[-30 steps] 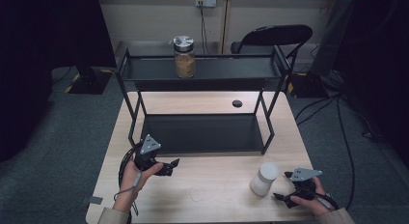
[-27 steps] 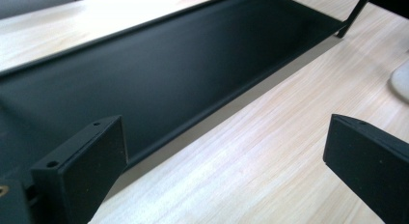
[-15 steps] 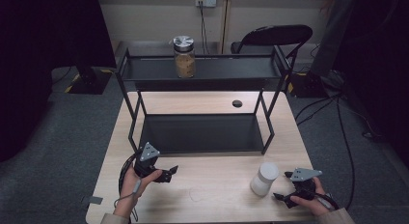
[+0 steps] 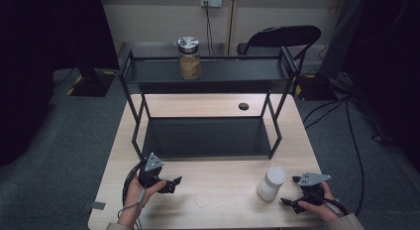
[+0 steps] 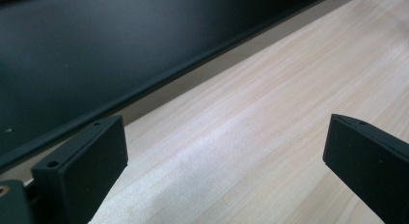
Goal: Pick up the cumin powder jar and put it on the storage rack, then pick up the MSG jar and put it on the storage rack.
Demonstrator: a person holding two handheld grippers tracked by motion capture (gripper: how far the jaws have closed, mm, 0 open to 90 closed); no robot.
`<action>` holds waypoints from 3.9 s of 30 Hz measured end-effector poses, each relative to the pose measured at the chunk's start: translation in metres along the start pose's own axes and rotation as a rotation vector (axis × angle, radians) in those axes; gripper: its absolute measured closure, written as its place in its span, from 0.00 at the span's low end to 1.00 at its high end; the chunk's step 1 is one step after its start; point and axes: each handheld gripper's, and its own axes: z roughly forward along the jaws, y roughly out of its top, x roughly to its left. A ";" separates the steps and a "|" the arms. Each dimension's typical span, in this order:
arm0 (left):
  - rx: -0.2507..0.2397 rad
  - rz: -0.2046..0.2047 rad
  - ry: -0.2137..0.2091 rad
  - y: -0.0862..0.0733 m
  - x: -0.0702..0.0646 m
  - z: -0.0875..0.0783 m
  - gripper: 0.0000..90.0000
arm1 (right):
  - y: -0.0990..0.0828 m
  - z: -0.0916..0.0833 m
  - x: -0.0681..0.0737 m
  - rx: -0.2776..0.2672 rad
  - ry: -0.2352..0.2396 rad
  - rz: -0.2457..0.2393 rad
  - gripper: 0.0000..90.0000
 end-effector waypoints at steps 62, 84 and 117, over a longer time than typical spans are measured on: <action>0.103 0.090 0.020 -0.032 -0.009 0.025 0.00 | 0.000 0.000 0.000 0.000 0.000 0.000 0.00; 0.103 0.090 0.019 -0.032 -0.009 0.025 0.00 | 0.000 0.000 0.000 0.000 0.000 -0.001 0.00; 0.102 0.089 0.019 -0.032 -0.009 0.025 0.00 | 0.018 -0.014 -0.004 -0.131 0.142 0.014 0.01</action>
